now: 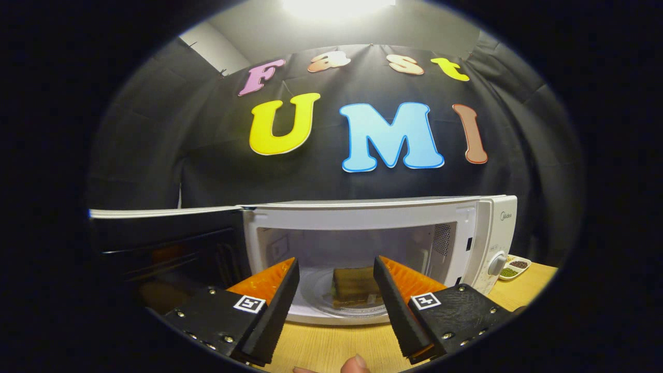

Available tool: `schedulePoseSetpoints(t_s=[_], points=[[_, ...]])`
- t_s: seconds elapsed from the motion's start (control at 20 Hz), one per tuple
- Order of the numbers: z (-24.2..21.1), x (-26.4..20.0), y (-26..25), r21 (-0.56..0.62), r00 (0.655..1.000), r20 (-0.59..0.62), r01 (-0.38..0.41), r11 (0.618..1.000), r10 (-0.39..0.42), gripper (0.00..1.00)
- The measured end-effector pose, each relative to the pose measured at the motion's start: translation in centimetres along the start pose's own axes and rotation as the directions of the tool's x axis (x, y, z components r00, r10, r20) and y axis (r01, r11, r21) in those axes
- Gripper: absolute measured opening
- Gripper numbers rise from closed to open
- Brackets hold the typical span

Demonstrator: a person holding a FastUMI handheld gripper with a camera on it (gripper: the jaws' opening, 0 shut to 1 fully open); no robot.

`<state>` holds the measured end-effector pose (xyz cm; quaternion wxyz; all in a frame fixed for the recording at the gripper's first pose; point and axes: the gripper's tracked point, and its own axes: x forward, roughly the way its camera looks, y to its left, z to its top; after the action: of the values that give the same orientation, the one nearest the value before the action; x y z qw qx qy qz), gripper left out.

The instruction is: Open the microwave, put the food inside, and close the microwave door.

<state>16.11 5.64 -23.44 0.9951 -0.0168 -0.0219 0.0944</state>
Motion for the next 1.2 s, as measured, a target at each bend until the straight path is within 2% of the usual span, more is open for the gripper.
schedulePoseSetpoints(t_s=[0.2,0.45,0.6,0.7,0.75,0.8,1.05,1.15,1.2], points=[[1.8,-7.3,0.1,0.035,0.999,-0.003,-0.053,0.998,0.054,0.87],[5.2,-16.2,1.5,-0.015,0.988,0.037,-0.148,0.989,0.149,0.87],[6.1,-21.7,4.0,-0.011,0.968,0.051,-0.245,0.97,0.245,0.87],[6.7,-24.7,7.0,-0.005,0.934,0.066,-0.351,0.936,0.35,0.87],[7.0,-26.4,9.2,-0.018,0.897,0.076,-0.435,0.9,0.435,0.87],[6.7,-27.6,10.8,-0.027,0.87,0.071,-0.488,0.872,0.489,0.87],[4.8,-30.9,17.3,-0.072,0.779,0.035,-0.623,0.779,0.626,0.86],[4.0,-31.2,19.6,-0.066,0.765,0.029,-0.641,0.764,0.644,0.67],[3.6,-30.7,20.0,-0.073,0.774,0.029,-0.629,0.774,0.632,0.6]])
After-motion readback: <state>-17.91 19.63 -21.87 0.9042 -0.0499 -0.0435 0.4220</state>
